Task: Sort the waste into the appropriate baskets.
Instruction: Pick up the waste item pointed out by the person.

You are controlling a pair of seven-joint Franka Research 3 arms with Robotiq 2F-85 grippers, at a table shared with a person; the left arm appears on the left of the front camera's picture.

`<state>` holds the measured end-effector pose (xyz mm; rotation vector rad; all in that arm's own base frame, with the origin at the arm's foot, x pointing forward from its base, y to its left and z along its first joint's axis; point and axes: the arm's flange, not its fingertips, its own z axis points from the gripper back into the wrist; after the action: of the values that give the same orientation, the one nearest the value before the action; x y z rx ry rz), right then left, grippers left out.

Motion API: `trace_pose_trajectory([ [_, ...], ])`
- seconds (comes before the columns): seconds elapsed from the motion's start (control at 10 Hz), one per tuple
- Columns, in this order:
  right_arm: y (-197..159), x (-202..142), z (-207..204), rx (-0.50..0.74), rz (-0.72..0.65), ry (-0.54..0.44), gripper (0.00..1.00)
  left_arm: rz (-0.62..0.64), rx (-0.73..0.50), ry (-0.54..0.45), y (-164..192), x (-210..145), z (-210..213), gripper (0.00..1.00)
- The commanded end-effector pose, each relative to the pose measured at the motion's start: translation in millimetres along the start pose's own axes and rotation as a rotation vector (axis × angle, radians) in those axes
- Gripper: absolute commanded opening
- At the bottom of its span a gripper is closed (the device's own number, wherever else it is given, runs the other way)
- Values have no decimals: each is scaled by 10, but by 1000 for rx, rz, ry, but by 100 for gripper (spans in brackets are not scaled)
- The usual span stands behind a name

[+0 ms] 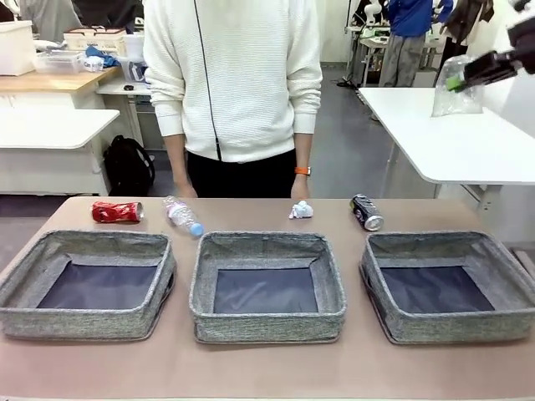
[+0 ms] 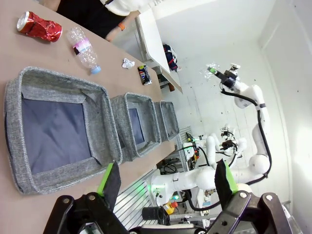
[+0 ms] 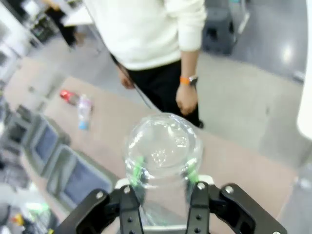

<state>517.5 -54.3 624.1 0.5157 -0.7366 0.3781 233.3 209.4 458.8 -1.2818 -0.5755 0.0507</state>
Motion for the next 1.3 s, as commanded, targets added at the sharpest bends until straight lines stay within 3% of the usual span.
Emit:
trace_pose_trajectory([
  [0.0,637,199,-227,-203,-328,157,38,-22,-16,-5,-7,5,-6,100],
  [0.2,1402,197,-584,-331,-349,235,38,-22,-16,-5,-7,5,-6,100],
  [0.5,2427,-80,-1198,-233,-274,426,38,-22,-16,-5,-7,5,-6,100],
  [0.7,2624,-333,-1281,-217,-195,561,38,-22,-16,-5,-7,5,-6,100],
  [0.8,2732,-296,-1287,-253,-250,435,38,-22,-16,-5,-7,5,-6,100],
  [1.0,2732,-296,-1287,-253,-250,435,38,-22,-16,-5,-7,5,-6,100],
  [1.2,3057,-362,-1395,-245,-272,568,38,-22,-16,-5,-7,5,-6,100],
])
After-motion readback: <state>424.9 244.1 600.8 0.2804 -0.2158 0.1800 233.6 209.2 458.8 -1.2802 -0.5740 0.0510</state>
